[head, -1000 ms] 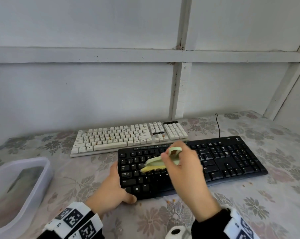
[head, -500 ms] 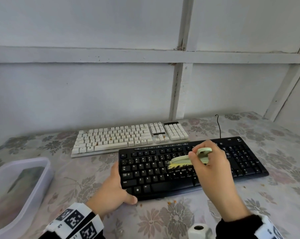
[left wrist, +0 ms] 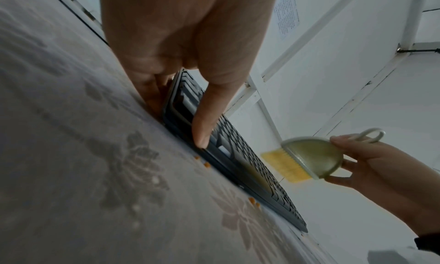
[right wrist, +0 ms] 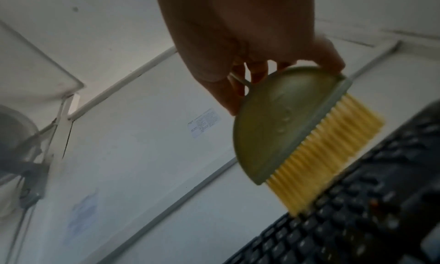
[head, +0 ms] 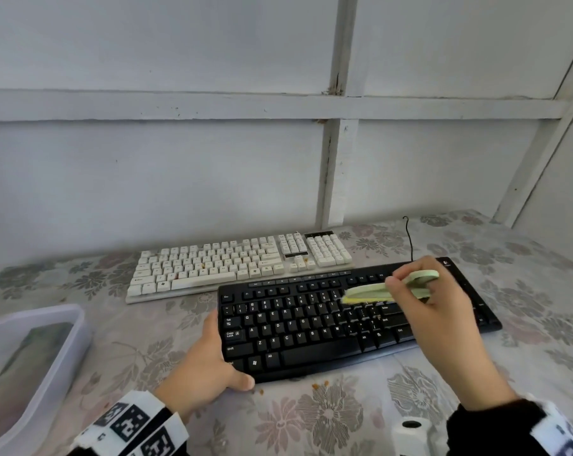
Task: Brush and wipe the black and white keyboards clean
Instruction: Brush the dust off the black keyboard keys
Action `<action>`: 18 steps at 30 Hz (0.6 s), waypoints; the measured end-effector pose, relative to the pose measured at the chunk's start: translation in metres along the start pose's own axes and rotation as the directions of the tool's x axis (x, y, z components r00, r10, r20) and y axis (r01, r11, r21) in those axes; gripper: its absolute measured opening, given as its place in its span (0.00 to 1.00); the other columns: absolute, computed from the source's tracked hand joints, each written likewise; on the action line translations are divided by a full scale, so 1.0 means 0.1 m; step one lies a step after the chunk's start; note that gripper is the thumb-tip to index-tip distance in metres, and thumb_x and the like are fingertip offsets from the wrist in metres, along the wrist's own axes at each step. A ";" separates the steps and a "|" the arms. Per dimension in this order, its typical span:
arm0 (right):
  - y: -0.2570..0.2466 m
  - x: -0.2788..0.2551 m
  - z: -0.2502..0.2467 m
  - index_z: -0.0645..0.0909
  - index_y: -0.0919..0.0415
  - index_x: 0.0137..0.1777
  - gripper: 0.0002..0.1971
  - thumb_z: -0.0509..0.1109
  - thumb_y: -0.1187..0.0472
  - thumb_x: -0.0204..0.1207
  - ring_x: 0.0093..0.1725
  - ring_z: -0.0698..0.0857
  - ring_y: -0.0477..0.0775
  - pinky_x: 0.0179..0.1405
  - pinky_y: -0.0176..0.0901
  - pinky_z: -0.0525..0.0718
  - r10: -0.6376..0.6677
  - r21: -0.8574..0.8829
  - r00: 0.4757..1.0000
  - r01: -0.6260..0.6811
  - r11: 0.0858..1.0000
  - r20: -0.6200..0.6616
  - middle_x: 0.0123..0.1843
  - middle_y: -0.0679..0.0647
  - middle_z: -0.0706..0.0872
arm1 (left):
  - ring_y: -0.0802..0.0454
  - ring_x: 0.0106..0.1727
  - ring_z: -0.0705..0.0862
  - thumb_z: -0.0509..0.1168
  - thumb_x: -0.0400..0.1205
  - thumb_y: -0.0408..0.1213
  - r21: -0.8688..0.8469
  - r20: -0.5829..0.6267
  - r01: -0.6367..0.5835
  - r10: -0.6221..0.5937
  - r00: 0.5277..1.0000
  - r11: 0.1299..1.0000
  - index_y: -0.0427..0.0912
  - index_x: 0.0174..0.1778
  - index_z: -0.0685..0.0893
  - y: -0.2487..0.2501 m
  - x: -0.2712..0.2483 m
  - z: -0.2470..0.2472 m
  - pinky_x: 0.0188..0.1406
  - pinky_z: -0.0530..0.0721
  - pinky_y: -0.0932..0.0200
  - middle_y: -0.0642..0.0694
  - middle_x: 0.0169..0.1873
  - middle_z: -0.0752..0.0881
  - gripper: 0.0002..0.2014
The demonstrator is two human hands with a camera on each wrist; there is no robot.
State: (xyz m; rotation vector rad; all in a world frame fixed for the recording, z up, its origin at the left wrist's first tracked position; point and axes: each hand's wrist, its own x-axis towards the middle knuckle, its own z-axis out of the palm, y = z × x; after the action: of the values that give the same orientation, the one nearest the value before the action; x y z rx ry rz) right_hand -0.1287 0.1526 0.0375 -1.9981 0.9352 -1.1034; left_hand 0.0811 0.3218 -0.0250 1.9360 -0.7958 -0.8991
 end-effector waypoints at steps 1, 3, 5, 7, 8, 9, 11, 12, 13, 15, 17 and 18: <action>0.00 -0.02 0.01 0.78 0.55 0.39 0.06 0.71 0.61 0.76 0.35 0.76 0.47 0.38 0.42 0.73 0.035 0.074 0.998 -0.039 0.997 0.044 0.38 0.49 0.82 | 0.51 0.55 0.83 0.76 0.65 0.21 -0.002 -0.001 0.005 -0.005 1.000 1.000 0.57 0.77 0.48 0.00 0.00 0.00 0.55 0.81 0.57 0.55 0.56 0.81 0.55; 0.05 -0.04 0.05 0.79 0.56 0.40 0.06 0.71 0.60 0.76 0.35 0.77 0.46 0.38 0.40 0.74 0.087 0.123 0.991 -0.099 0.987 0.099 0.35 0.47 0.82 | 0.51 0.55 0.83 0.76 0.65 0.21 -0.004 -0.003 0.011 -0.011 1.000 1.000 0.57 0.78 0.48 0.01 0.00 0.00 0.58 0.81 0.55 0.55 0.57 0.81 0.56; 0.14 -0.02 0.03 0.78 0.57 0.40 0.06 0.71 0.60 0.76 0.36 0.78 0.49 0.37 0.42 0.73 0.103 0.093 0.992 -0.109 0.990 0.076 0.36 0.50 0.82 | 0.52 0.57 0.82 0.76 0.65 0.21 -0.004 -0.002 0.020 -0.020 1.000 1.000 0.56 0.79 0.47 0.01 0.00 0.00 0.62 0.79 0.53 0.57 0.57 0.80 0.57; 0.22 0.02 -0.03 0.77 0.55 0.39 0.06 0.71 0.60 0.77 0.41 0.78 0.55 0.39 0.45 0.72 0.082 0.019 0.997 -0.083 0.996 0.013 0.40 0.53 0.83 | 0.50 0.57 0.82 0.76 0.65 0.21 -0.005 0.003 0.033 -0.033 0.999 0.999 0.57 0.79 0.45 0.01 0.01 0.00 0.62 0.79 0.53 0.59 0.56 0.79 0.58; 0.23 0.04 -0.06 0.77 0.54 0.39 0.07 0.71 0.61 0.77 0.42 0.77 0.56 0.40 0.45 0.72 0.066 -0.007 0.998 -0.066 0.998 -0.018 0.40 0.53 0.82 | 0.50 0.57 0.83 0.76 0.65 0.21 -0.002 0.005 0.038 -0.038 0.999 0.999 0.57 0.79 0.45 0.01 0.01 0.00 0.61 0.80 0.53 0.60 0.55 0.79 0.58; 0.23 0.06 -0.09 0.77 0.54 0.39 0.07 0.71 0.61 0.76 0.41 0.77 0.56 0.40 0.45 0.72 0.049 -0.009 0.998 -0.050 0.999 -0.038 0.40 0.52 0.82 | 0.51 0.56 0.83 0.76 0.65 0.21 0.001 0.004 0.039 -0.039 0.999 0.999 0.57 0.79 0.45 0.01 0.01 0.01 0.60 0.80 0.53 0.61 0.54 0.78 0.58; 0.20 0.07 -0.10 0.78 0.56 0.39 0.06 0.71 0.62 0.76 0.36 0.77 0.50 0.38 0.42 0.72 0.050 0.076 0.999 -0.049 0.996 -0.013 0.36 0.48 0.82 | 0.50 0.56 0.83 0.76 0.65 0.21 -0.001 0.005 0.038 -0.038 0.999 0.999 0.57 0.79 0.45 0.01 0.01 0.01 0.61 0.80 0.51 0.60 0.54 0.79 0.58; 0.18 0.07 -0.09 0.79 0.57 0.39 0.06 0.72 0.62 0.76 0.34 0.77 0.46 0.37 0.41 0.73 0.070 0.137 0.997 -0.073 0.988 0.028 0.34 0.47 0.82 | 0.50 0.56 0.83 0.76 0.65 0.21 -0.003 0.007 0.040 -0.040 0.999 0.999 0.57 0.79 0.45 0.01 0.01 0.01 0.62 0.80 0.50 0.59 0.54 0.79 0.58; 0.18 0.06 -0.08 0.79 0.57 0.40 0.05 0.72 0.61 0.76 0.34 0.78 0.44 0.38 0.40 0.74 0.090 0.175 0.993 -0.102 0.979 0.072 0.34 0.47 0.83 | 0.49 0.56 0.83 0.76 0.65 0.21 -0.006 0.007 0.045 -0.045 0.999 0.999 0.57 0.79 0.45 0.00 0.02 0.00 0.62 0.80 0.50 0.58 0.55 0.80 0.58; 0.22 0.05 -0.09 0.79 0.58 0.40 0.05 0.71 0.61 0.76 0.36 0.79 0.45 0.41 0.41 0.75 0.111 0.160 0.988 -0.128 0.979 0.111 0.35 0.48 0.83 | 0.48 0.57 0.83 0.76 0.65 0.21 -0.011 0.005 0.050 -0.050 0.999 0.999 0.57 0.79 0.45 0.00 0.02 0.00 0.62 0.80 0.49 0.57 0.55 0.80 0.58; 0.29 0.09 -0.13 0.79 0.57 0.40 0.05 0.71 0.61 0.77 0.38 0.79 0.50 0.39 0.43 0.75 0.115 0.066 0.992 -0.118 0.991 0.059 0.36 0.50 0.83 | 0.48 0.56 0.84 0.77 0.64 0.21 -0.012 0.005 0.055 -0.054 0.999 0.998 0.57 0.79 0.45 0.00 0.03 0.00 0.63 0.80 0.47 0.55 0.57 0.80 0.59; 0.31 0.12 -0.17 0.78 0.56 0.40 0.05 0.70 0.61 0.77 0.39 0.79 0.52 0.37 0.43 0.74 0.112 0.002 0.994 -0.112 0.994 0.014 0.38 0.52 0.84 | 0.48 0.55 0.84 0.77 0.64 0.21 -0.010 0.006 0.059 -0.059 0.998 0.998 0.57 0.80 0.44 -0.01 0.03 0.00 0.63 0.80 0.47 0.53 0.59 0.80 0.59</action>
State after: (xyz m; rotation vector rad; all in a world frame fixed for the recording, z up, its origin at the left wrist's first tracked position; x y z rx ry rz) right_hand -0.1474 0.1223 0.0245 -1.9239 1.0251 -1.0274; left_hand 0.0828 0.3196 -0.0266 1.9576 -0.7385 -0.9426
